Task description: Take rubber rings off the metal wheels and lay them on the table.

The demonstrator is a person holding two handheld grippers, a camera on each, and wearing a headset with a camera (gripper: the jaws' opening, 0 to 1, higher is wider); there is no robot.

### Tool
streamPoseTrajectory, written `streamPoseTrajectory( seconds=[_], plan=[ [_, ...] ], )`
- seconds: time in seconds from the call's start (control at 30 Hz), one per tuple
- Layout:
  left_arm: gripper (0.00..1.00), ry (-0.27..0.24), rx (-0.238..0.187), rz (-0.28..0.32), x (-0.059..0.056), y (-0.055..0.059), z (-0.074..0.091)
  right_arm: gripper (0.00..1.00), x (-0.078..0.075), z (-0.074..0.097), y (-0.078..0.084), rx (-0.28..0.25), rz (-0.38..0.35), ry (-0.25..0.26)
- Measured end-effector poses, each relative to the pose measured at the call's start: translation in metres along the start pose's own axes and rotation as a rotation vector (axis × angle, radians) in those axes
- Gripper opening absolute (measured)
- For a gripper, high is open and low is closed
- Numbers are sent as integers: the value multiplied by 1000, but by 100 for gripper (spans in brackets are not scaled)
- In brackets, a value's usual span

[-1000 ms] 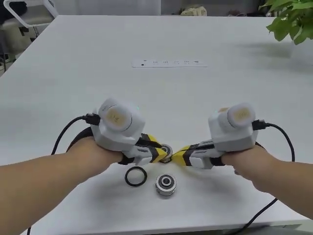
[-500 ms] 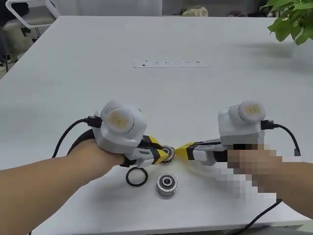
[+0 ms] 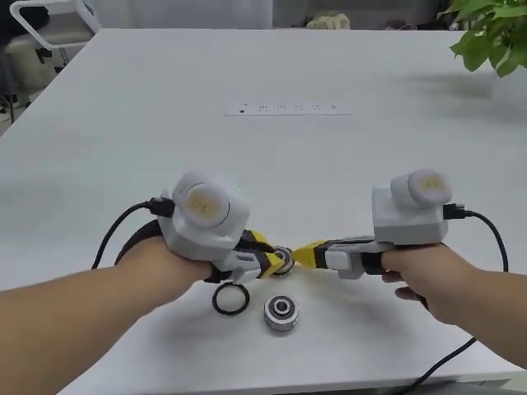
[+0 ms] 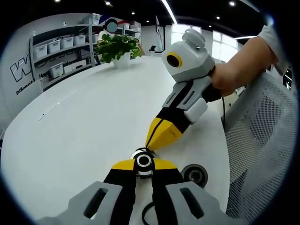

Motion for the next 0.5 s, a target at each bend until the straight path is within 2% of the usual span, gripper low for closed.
streamPoseTrajectory(
  seconds=[0.37, 0.4, 0.43, 0.47, 0.5],
  plan=[
    [6, 2, 2, -5, -2, 0, 0, 0, 8, -5, 1, 7, 12, -30],
    [6, 4, 1, -5, -2, 0, 0, 0, 9, -6, 0, 0, 12, -40],
    [6, 4, 1, -7, -2, 0, 0, 0, 21, -9, 2, 8, -12, -106],
    [6, 4, 0, -8, -2, -1, 0, 0, 17, -10, -4, -25, 30, -75],
    [6, 3, -1, -8, -2, -1, 0, 0, 16, -10, -2, -6, 23, -62]
  ],
)
Point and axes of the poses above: the centre of the closed fingertips' face, and the gripper's own axes: z roughly backward along the fingers, x roughly to its left, y roughly out of its underside, the point moved 4 cm from there along z, roughly backward along the fingers, and after that the axes turned 11 degrees about -y, right-handed, at the moved point
